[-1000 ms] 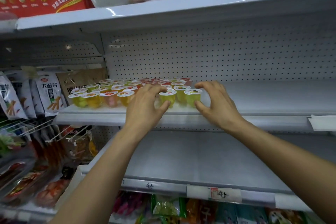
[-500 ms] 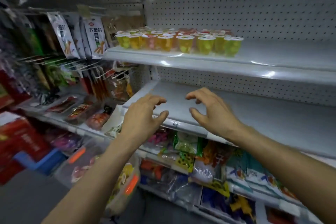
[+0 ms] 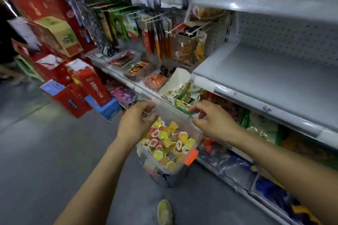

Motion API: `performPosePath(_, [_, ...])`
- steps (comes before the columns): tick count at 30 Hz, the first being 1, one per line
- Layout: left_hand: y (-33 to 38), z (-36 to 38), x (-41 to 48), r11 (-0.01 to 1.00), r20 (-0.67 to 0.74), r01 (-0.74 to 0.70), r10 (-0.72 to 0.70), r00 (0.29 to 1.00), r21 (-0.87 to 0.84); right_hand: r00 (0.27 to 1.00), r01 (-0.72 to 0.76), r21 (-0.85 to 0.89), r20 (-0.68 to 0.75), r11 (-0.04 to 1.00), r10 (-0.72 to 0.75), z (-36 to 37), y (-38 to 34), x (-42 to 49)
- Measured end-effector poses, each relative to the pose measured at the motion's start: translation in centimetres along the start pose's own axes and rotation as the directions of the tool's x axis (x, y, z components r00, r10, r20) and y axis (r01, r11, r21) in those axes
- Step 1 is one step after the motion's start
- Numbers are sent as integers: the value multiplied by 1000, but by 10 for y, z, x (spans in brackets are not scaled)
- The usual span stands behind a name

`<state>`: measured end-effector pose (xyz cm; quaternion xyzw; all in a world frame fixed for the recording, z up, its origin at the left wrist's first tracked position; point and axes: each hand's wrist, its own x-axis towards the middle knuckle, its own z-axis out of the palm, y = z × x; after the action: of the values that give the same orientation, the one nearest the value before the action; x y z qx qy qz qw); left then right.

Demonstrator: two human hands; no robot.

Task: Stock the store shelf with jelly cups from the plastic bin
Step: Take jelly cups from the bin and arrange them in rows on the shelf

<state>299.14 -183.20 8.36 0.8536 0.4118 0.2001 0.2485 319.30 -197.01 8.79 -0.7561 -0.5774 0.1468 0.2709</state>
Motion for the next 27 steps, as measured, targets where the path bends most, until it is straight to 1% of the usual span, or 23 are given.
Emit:
performPosePath(2, [-40,0,23,998,36,62,-63,997,26,999,-25,46,50,999,23,35,-2,37])
performPosePath(5, [-99,11,59,990,131,127,-134,982,61,989,-88,80,128,993,77,89,1,87])
performPosePath(9, [-172,36,103,966,232,240,-256,938,95,948,-212,122,266,970,174,158,26,139])
performPosePath(11, [-204,58,124,955,289,269,-295,911,124,925,-267,126,310,955,218,189,46,162])
performPosePath(13, [-232,84,141,949,362,254,-308,880,188,891,-322,98,368,942,266,222,65,181])
performPosePath(16, [-265,125,160,945,448,106,-244,860,310,859,-310,-24,422,950,291,270,91,207])
performPosePath(18, [-282,150,170,921,508,-5,-211,835,390,848,-250,-123,450,960,279,295,100,225])
performPosePath(20, [-296,173,178,885,581,-108,-201,788,453,844,-155,-217,477,964,243,316,108,241])
performPosePath(22, [-307,191,183,811,619,-233,-191,762,537,850,-10,-341,492,940,188,336,116,256])
performPosePath(24, [-317,204,184,712,641,-364,-156,751,600,839,147,-465,526,873,139,354,124,268])
performPosePath(25, [-321,209,183,665,648,-417,-135,749,620,827,205,-506,547,838,129,362,127,273])
performPosePath(27, [-328,215,183,591,649,-486,-84,756,643,812,269,-566,568,780,132,374,133,281])
